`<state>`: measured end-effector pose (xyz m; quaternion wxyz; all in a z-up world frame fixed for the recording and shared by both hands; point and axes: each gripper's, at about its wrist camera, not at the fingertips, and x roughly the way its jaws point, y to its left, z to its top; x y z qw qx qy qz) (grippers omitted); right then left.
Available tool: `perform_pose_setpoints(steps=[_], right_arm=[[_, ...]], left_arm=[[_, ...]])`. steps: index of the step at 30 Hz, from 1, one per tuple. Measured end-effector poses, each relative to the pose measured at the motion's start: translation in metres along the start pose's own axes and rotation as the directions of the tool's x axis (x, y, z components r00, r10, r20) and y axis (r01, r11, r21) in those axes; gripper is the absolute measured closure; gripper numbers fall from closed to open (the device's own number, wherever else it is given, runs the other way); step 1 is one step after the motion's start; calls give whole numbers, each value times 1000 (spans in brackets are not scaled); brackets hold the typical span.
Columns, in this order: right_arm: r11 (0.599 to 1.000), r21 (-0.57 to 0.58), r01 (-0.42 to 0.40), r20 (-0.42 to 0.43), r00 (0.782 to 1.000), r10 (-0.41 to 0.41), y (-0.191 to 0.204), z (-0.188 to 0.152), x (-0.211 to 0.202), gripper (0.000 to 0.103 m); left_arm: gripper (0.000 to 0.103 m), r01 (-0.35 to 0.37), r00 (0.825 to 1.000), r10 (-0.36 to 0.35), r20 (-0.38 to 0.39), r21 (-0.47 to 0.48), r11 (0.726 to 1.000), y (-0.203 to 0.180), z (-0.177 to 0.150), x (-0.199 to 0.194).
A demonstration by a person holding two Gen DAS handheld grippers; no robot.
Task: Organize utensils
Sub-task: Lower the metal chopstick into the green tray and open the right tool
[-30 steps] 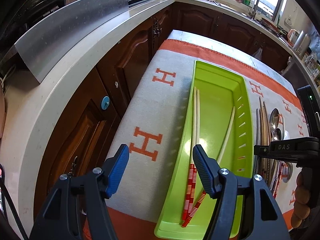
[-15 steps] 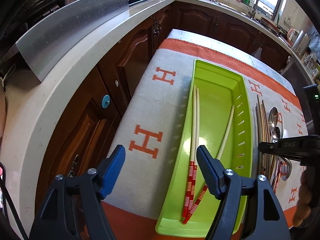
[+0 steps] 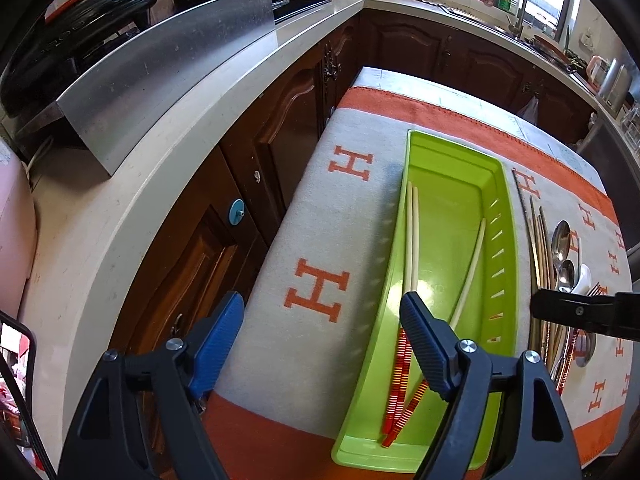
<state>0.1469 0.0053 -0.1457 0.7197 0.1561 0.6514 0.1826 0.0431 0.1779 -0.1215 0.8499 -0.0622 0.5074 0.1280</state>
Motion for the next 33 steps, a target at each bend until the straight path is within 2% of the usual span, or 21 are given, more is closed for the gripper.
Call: perform_pose_setpoints(steps=[3,10,19,24,27,33], right_arm=[[1000,-27,-10,-3,1000,10,13,-1,8,97],[995,-89,36,46,998,-32,22,10,19,96],[996,-84,35,38,999,-32,19,16,0,95],[994,-94,58,30,998,-55,21,16,0,80],[991,-110,70,40,997,-66,22,13,-7,75],[988,-126,93,64,994,-86,12,2,-29,72]], left_arm=[[24,-12,1000,12,-2,1,1000,0,-2,0],[24,-28,1000,29,-6,14,1000,-5,-5,-2],[24,-30,1000,30,5,30,999,-16,-6,-10],[24,-32,999,32,8,26,999,-16,-6,-16],[24,-35,999,34,8,30,999,-18,-7,-18],[24,-16,1000,16,8,52,999,-29,-8,-21]])
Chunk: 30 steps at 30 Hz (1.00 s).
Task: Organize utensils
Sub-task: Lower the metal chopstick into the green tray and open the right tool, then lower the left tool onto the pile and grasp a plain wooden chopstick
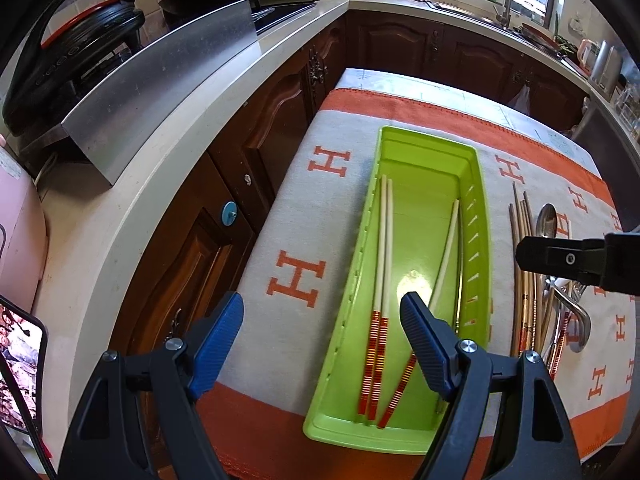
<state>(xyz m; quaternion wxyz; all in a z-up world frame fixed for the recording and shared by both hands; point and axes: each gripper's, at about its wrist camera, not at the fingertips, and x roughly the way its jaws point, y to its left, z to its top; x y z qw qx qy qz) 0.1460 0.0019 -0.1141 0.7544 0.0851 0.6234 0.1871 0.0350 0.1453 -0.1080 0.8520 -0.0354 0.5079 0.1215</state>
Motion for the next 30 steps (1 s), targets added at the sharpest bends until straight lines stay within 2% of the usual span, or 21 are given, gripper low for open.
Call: perform_pose_setpoints(steps=[10,13,17,19,22,23,24,25,27,30], right_arm=[[997,69,39,33,999,-41,-57,-14,-20,72],[993,107,51,37,998,-55,-79,-16,-21,76],[986,157,48,33,998,-54,-103,-19,-20,81],[984,175,43,35,998,-50,-112,-21,-21,81],[979,200,32,37,998,-40,-127,-24,-22,81],[978,206,30,38,999,-39,-130,-25,-23,81],[977,213,27,39,999,-36,-135,-26,-23,81],[976,216,25,40,999,-34,-136,-26,-23,81],[974,227,19,44,999,-30,-144,-28,-25,81],[972,237,11,47,999,-23,-152,-29,-27,81]], left_arm=[[24,67,997,-65,-30,71,995,-37,-3,1],[24,94,995,-91,-32,100,990,-51,-1,0],[25,183,983,-177,-49,147,972,-74,7,-3],[40,236,972,-228,-63,168,957,-86,12,-4],[56,302,952,-286,-107,190,934,-106,20,-1],[60,343,937,-321,-140,185,921,-114,24,4],[70,364,927,-338,-161,179,914,-118,25,7],[79,398,908,-363,-208,163,903,-126,27,14],[87,427,885,-381,-269,139,893,-138,29,28],[90,438,864,-382,-327,115,892,-151,28,47]])
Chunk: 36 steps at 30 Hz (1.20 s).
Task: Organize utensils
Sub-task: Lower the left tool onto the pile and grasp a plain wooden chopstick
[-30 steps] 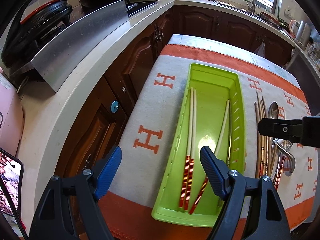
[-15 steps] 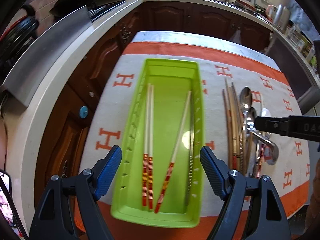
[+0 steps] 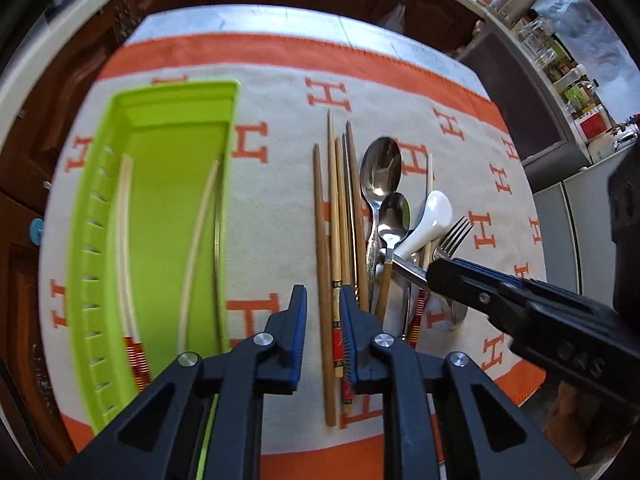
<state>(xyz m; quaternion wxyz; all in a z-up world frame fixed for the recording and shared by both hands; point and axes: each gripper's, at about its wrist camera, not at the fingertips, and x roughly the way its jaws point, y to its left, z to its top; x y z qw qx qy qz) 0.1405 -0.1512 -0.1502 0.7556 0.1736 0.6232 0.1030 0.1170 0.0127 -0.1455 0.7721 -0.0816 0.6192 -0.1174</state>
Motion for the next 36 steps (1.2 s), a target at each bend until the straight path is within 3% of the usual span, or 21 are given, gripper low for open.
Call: perform_pose_setpoints(steps=[3,11,25,31,36], right_arm=[[1000,8,-10,-5,1000,10,-8,0,1,81],[999,20,-29,-15,999,29,-20,0,4,81],[999,24,-45,-19,999,46,-21,1,8,81],[999,22,-44,-21,999,44,-19,0,10,81],[998,35,-44,-21,999,45,-22,-1,11,81]], left_arm=[[92,25,998,-27,-56,-29,999,-1,6,22],[94,-15,992,9,-128,-47,999,-3,14,61],[92,-18,992,10,-128,-63,998,4,18,63],[91,-67,990,64,-125,-15,998,-3,16,63],[91,-159,981,163,-108,48,986,-21,15,66]])
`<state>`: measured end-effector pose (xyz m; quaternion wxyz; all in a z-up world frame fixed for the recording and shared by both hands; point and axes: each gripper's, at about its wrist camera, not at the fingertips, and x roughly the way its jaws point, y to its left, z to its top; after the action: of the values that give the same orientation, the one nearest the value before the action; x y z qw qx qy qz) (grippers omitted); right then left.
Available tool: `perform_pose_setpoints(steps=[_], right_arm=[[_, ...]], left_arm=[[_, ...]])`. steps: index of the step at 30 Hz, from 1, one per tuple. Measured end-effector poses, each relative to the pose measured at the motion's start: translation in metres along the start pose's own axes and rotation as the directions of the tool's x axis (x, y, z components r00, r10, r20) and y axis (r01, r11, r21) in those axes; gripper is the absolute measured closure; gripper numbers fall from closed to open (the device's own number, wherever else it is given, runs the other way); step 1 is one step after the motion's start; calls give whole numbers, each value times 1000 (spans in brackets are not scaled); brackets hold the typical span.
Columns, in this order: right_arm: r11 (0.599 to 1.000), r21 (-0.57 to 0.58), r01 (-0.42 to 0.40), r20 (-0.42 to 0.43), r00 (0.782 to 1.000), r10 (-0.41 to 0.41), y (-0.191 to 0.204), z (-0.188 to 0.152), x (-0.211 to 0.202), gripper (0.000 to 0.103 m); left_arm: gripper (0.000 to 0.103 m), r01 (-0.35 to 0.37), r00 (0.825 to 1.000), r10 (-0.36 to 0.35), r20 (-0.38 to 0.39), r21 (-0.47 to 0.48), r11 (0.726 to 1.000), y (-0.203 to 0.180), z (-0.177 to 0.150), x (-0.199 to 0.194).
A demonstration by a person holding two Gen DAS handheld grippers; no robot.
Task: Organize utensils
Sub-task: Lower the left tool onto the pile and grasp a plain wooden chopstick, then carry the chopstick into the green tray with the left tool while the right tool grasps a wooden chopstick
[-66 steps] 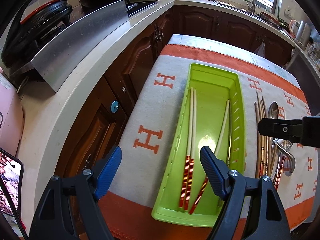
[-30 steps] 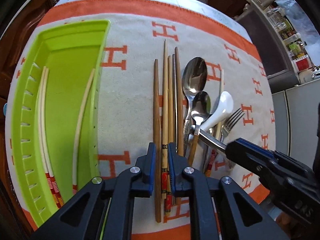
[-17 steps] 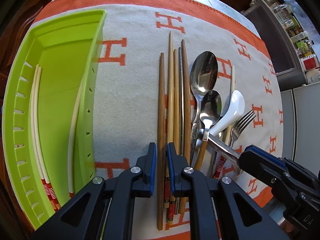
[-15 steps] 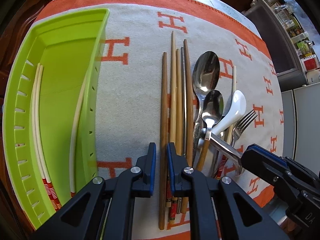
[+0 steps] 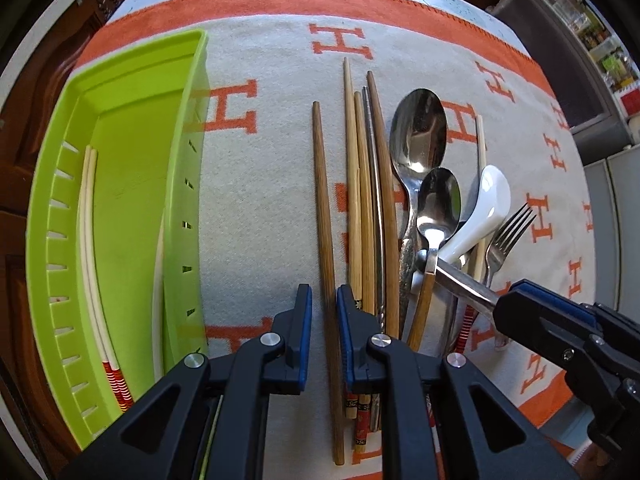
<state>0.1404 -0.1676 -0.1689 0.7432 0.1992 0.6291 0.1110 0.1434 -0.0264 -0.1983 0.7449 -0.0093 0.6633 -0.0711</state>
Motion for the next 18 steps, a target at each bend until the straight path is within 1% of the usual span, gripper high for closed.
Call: perform_pose_setpoints(steps=[2,4,5,6,7,8,10,12,16,18], right_arm=[[1000,4,-4,-3,1000,4,-3,0,1,81],[1000,6,-6,-5,1000,6,-3,-1,2,81],[1000,7,-7,-6,1000,7,-3,-1,3,81],[1000,8,-8,-8,1000,8,-4,-1,3,81],[1000,9,-9,-8,1000,9,-5,-1,3,81],[1000,9,-10,-10,1000,10,-5,-2,4,81],[1000,7,-14,-14,1000,14,-4,-3,3,81],[1000,1,-17,-17,1000,17,-3,-5,3,81],[1000,-20,-20,-25,999,20,7,-4,4,81],[999,-38,-17,-27,999,16,16,-2,6,81]], left_arm=[[91,-35,999,34,13,21,999,-8,-1,0],[91,-43,999,43,27,23,999,-10,-1,0],[94,-40,999,39,36,17,999,-10,-1,-1],[99,-40,998,39,42,10,999,-8,0,-1],[99,-30,999,30,41,3,1000,-6,-1,-2],[99,-1,999,2,35,-16,1000,-1,-2,-3],[99,22,999,-21,27,-34,999,7,-7,-6],[99,54,998,-53,39,-41,998,13,-13,-16],[99,131,986,-127,110,-27,991,27,-25,-61],[99,126,981,-122,151,-18,992,37,-31,-84]])
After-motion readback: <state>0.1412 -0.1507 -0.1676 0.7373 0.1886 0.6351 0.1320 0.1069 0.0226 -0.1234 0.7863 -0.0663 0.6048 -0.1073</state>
